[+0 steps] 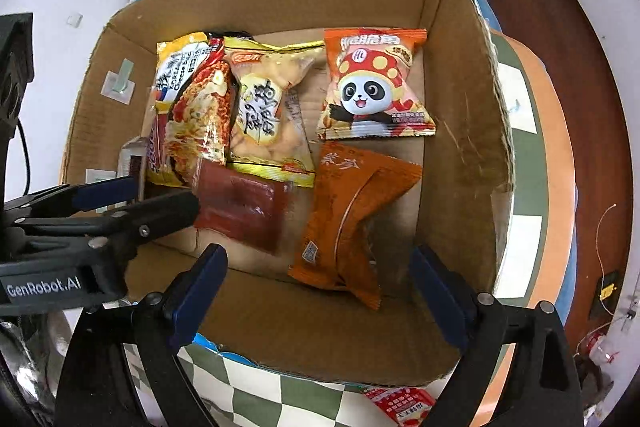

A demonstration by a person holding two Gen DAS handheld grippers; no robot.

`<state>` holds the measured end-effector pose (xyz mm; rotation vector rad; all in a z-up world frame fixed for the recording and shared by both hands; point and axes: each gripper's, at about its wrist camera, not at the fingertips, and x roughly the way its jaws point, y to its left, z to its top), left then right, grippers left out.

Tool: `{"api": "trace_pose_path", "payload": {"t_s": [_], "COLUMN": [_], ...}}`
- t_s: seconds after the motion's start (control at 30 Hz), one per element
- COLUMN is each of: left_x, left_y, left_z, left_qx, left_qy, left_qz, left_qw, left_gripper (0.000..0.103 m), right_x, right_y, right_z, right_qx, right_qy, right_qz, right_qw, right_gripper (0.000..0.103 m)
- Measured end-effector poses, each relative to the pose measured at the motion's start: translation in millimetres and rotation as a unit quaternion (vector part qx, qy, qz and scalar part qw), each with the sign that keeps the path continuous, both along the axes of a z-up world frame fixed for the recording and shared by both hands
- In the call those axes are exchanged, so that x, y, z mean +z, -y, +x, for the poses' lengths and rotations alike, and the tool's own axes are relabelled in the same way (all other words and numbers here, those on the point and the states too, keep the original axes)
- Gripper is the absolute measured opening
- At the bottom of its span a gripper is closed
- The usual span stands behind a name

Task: Organize snacks
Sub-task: 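Carry both packets into the box and open both tools, then move both tools down toward the snacks on the blanket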

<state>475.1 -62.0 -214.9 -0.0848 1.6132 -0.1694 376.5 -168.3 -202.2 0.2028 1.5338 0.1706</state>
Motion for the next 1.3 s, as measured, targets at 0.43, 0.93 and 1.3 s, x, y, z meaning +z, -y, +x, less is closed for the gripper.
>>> {"api": "trace_pose_path", "payload": {"t_s": [0.43,0.93,1.3], "left_x": [30.3,100.9,147.6], "left_y": [-9.5,-22.4,-25.0], "left_z": [-20.9,-80.9,-133.0], "left_qx": [0.003,0.011,0.018], "left_qy": [0.074,0.212,0.274], "left_qz": [0.047,0.077,0.063], "left_qw": [0.9961,0.9742,0.9596], "left_gripper": [0.086,0.086,0.086], "right_x": [20.4,83.4,139.0], "right_y": [3.3,3.2,-7.3], "right_z": [-14.1,-61.5,-111.4], "right_qx": [-0.016,-0.038,-0.042], "right_qy": [0.044,0.159,0.231], "right_qz": [-0.032,-0.051,-0.055], "right_qw": [0.998,0.985,0.97], "right_gripper": [0.095,0.095,0.095]}}
